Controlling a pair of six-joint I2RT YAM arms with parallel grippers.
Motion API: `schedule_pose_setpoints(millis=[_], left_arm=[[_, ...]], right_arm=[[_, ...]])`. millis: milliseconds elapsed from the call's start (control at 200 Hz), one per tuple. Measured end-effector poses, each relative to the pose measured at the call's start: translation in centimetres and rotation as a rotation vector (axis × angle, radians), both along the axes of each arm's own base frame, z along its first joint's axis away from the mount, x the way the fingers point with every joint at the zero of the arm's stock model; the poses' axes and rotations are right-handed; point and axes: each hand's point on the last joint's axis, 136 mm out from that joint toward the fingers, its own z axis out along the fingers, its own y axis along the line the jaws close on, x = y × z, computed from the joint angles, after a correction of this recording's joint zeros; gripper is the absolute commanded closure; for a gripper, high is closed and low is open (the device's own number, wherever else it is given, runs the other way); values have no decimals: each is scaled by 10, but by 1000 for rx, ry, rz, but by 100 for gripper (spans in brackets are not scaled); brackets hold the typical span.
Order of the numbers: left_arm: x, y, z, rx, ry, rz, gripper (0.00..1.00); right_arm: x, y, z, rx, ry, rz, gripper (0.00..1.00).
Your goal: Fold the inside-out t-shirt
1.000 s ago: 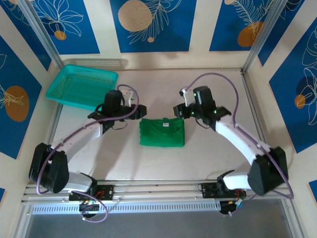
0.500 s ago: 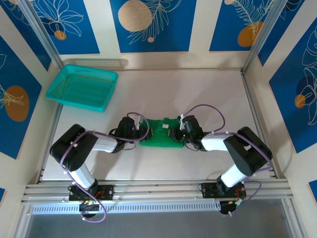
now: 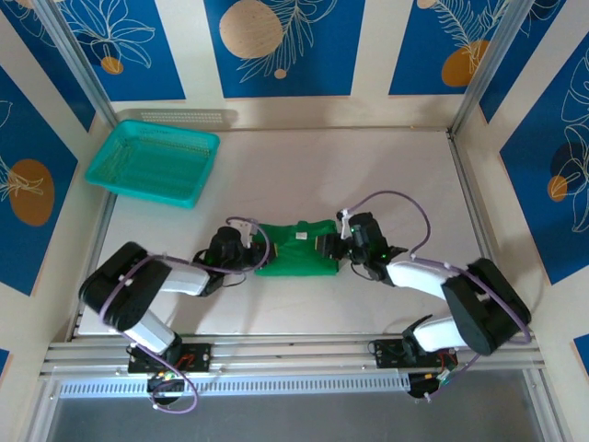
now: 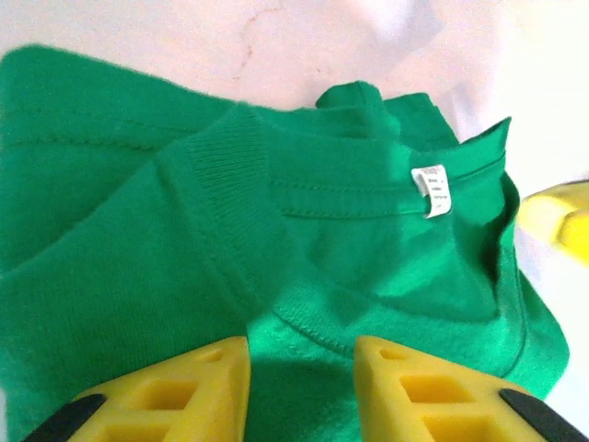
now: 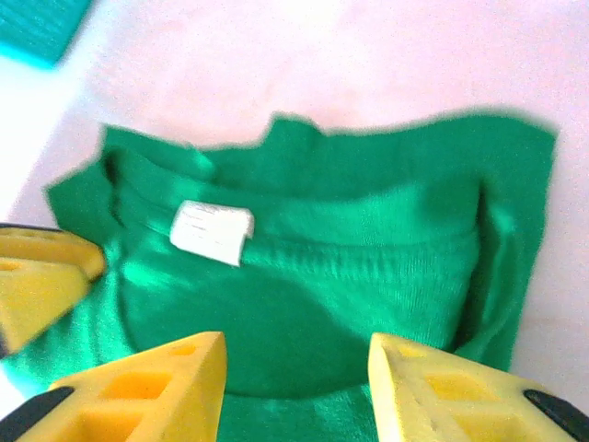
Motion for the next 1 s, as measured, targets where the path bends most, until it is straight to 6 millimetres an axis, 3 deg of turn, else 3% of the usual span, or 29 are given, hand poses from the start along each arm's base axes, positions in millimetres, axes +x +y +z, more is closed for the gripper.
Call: schedule_pose_setpoints(millis=[90, 125, 210, 280, 315, 375, 420, 575, 720, 856, 1001], left_arm=[[6, 3, 23, 52, -16, 9, 58], [10, 3, 36, 63, -32, 10, 56], [19, 2, 69, 79, -68, 17, 33], [23, 6, 86, 80, -73, 49, 30], [24, 9, 87, 79, -56, 62, 30], [24, 19, 76, 96, -6, 80, 29], [24, 28, 60, 125, 50, 98, 28], [17, 43, 12, 213, 224, 98, 27], [24, 30, 10, 201, 242, 50, 27], [32, 21, 11, 187, 234, 29, 27], [36, 17, -6, 202, 273, 19, 29]], right_arm=[[8, -4, 45, 4, -105, 13, 43], [10, -7, 61, 8, -141, 10, 33], [12, -18, 89, 6, -185, -17, 7], [14, -33, 98, 3, -139, -55, 7], [17, -42, 99, 6, -100, -72, 13], [23, -54, 92, 21, -2, -92, 25], [27, -60, 81, 28, 69, -93, 26], [17, -58, 22, 49, 352, -52, 37], [15, -46, -12, 77, 519, 6, 43], [22, -41, -24, 82, 559, 21, 42], [28, -39, -35, 74, 577, 27, 40]])
